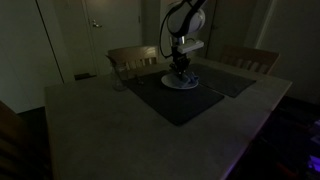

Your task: Use the blue towel to wipe the white plate

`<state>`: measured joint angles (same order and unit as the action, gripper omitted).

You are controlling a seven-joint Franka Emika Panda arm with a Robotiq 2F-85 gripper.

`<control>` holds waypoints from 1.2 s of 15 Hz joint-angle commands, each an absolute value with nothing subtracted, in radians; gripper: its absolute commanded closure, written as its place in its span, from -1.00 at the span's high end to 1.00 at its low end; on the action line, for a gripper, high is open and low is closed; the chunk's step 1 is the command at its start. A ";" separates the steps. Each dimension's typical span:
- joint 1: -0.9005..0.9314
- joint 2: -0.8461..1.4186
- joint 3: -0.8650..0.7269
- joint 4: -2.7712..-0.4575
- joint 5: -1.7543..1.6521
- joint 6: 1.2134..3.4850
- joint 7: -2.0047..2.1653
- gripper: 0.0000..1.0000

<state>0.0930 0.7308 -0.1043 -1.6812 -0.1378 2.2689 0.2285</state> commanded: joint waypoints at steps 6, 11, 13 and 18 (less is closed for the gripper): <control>0.115 0.781 -0.118 -1.599 -0.179 2.116 0.285 -0.96; 0.088 0.783 -0.085 -1.596 -0.130 2.112 0.257 -0.96; 0.076 0.778 -0.072 -1.600 -0.100 2.117 0.246 -0.96; 0.044 0.775 -0.043 -1.601 -0.020 2.123 0.210 -0.96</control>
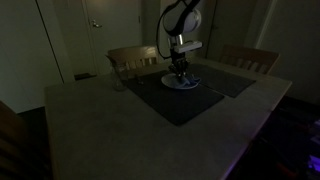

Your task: Use the blue towel to wipe the white plate

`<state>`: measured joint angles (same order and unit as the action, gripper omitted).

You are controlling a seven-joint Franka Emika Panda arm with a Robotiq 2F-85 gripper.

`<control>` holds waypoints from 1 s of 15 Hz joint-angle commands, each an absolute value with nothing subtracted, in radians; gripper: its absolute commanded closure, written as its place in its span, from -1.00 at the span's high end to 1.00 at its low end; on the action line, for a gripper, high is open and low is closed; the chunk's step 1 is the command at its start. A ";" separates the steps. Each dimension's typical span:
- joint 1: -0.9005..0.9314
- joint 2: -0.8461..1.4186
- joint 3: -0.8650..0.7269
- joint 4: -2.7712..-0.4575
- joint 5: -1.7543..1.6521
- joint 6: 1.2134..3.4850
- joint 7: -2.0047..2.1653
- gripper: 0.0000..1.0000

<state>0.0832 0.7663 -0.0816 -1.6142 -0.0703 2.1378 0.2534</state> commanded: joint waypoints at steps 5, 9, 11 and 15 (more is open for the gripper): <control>0.007 0.776 -0.006 -1.601 0.070 2.130 0.150 -0.96; -0.016 0.775 0.022 -1.607 0.129 2.142 0.108 -0.96; -0.026 0.775 0.034 -1.611 0.159 2.147 0.090 -0.96; -0.035 0.777 0.049 -1.614 0.204 2.155 0.064 -0.96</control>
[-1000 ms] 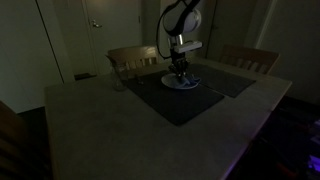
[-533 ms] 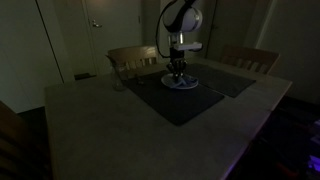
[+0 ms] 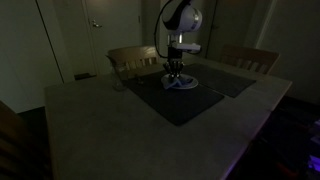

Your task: Use the blue towel to wipe the white plate

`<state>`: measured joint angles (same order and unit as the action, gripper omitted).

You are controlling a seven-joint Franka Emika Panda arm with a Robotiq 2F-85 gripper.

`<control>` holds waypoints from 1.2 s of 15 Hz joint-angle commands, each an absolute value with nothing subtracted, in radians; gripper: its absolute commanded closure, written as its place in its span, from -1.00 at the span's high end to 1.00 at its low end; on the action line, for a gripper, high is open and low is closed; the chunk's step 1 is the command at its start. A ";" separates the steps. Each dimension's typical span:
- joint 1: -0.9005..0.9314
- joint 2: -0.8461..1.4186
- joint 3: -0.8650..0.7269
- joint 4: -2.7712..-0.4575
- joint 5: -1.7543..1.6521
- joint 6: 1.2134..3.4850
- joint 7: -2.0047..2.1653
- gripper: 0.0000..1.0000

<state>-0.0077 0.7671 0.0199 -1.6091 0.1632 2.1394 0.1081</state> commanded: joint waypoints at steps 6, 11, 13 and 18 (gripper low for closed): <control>-0.006 0.775 0.025 -1.633 0.203 2.251 0.123 -0.96; 0.004 0.778 0.013 -1.637 0.190 2.327 0.164 -0.96; 0.042 0.785 -0.032 -1.625 0.131 2.310 0.229 -0.96; 0.101 0.790 -0.099 -1.614 0.010 2.292 0.341 -0.96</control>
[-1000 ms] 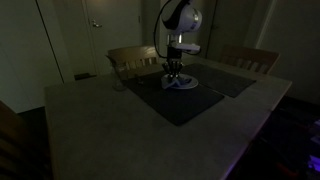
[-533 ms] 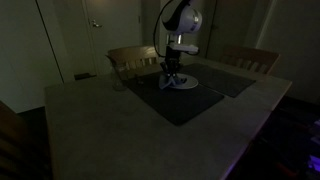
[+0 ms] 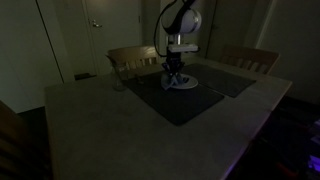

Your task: Use the blue towel to wipe the white plate

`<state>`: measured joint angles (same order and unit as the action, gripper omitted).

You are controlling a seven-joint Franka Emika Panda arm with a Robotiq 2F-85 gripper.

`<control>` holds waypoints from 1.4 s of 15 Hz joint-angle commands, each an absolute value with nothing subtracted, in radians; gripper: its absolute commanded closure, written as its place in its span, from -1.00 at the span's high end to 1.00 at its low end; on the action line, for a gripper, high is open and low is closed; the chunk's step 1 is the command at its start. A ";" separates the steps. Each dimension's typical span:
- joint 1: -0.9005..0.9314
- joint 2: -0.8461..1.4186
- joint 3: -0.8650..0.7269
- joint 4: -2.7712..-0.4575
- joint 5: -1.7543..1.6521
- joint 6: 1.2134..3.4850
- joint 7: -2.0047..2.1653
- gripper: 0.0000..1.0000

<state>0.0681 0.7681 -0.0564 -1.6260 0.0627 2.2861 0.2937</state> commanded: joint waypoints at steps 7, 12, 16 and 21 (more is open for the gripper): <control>0.140 0.800 -0.152 -1.594 -0.080 2.225 0.441 -0.96; 0.142 0.809 -0.149 -1.563 -0.134 2.053 0.426 -0.96; 0.124 0.830 -0.113 -1.529 -0.124 1.925 0.361 -0.96; 0.115 0.857 -0.084 -1.484 -0.111 1.844 0.303 -0.96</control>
